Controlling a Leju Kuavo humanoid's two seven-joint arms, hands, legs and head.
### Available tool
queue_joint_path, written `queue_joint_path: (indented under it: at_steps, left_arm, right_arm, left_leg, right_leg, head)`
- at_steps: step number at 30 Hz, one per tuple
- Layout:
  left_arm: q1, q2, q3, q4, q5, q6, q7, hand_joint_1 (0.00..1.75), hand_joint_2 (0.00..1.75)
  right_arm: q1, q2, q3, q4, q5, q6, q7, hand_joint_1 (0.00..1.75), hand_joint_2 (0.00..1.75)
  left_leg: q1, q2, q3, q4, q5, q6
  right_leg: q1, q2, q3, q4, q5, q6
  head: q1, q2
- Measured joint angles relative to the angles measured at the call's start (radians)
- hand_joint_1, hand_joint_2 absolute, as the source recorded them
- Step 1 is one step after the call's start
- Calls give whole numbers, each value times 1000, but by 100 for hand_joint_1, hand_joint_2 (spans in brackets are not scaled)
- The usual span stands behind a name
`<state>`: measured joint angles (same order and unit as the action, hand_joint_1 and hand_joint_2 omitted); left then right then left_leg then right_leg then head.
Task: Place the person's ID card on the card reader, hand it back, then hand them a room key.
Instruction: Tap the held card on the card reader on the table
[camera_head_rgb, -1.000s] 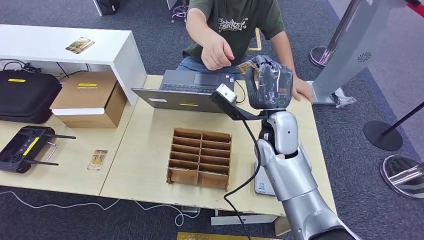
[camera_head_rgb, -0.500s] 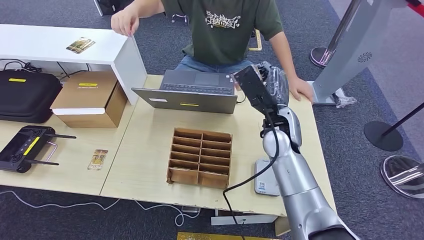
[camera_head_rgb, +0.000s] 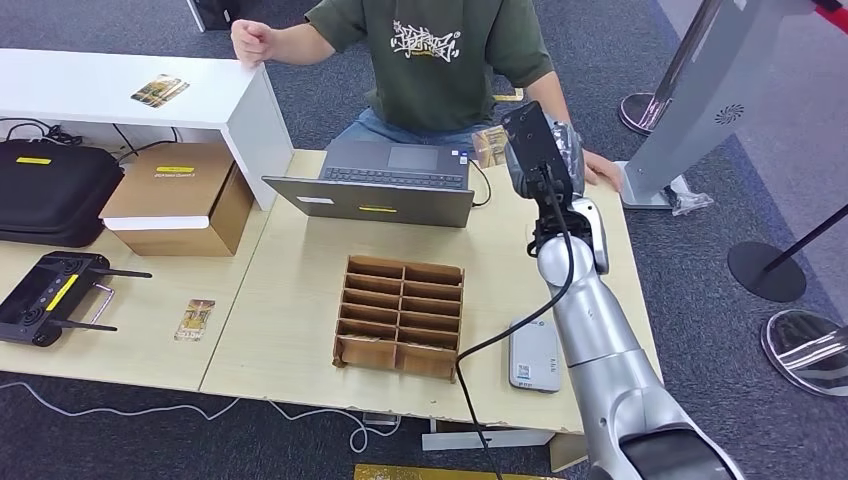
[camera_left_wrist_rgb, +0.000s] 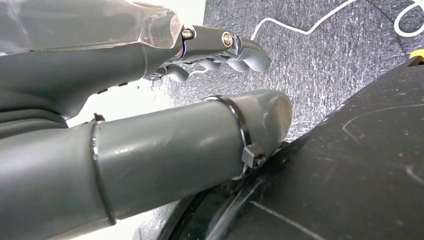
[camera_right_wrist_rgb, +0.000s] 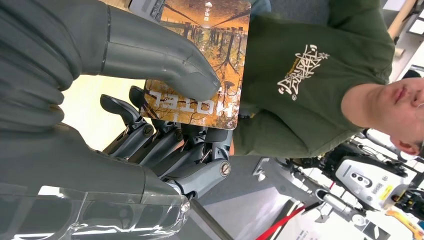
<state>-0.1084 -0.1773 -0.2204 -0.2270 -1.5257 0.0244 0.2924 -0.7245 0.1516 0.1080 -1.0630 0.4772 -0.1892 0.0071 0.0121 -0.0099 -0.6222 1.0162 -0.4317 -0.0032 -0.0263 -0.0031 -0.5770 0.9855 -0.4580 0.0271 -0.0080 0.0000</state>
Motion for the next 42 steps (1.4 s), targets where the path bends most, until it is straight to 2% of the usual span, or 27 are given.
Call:
queue_joint_path:
  at_steps: [13, 23, 42]
  left_arm:
    - [4, -2, 8, 0, 0, 11, 8, 0, 0]
    - [15, -3, 33, 0, 15, 32, 16, 0, 0]
    - [25, -7, 68, 0, 17, 48, 25, 0, 0]
  right_arm:
    - [32, -36, -4, -17, 1, -98, -13, 175, 175]
    - [141, -65, -39, -123, 26, -172, -30, 175, 175]
    - [391, -75, -111, -306, 92, -178, -19, 175, 175]
  left_leg:
    - [0, 0, 0, 0, 0, 0]
    - [0, 0, 0, 0, 0, 0]
    - [0, 0, -1, 0, -1, 0]
  right_leg:
    - [0, 0, 0, 0, 0, 0]
    - [0, 1, -1, 0, 0, 0]
    - [0, 0, -1, 0, -1, 0]
  head:
    - [0, 0]
    - [0, 0]
    - [0, 0]
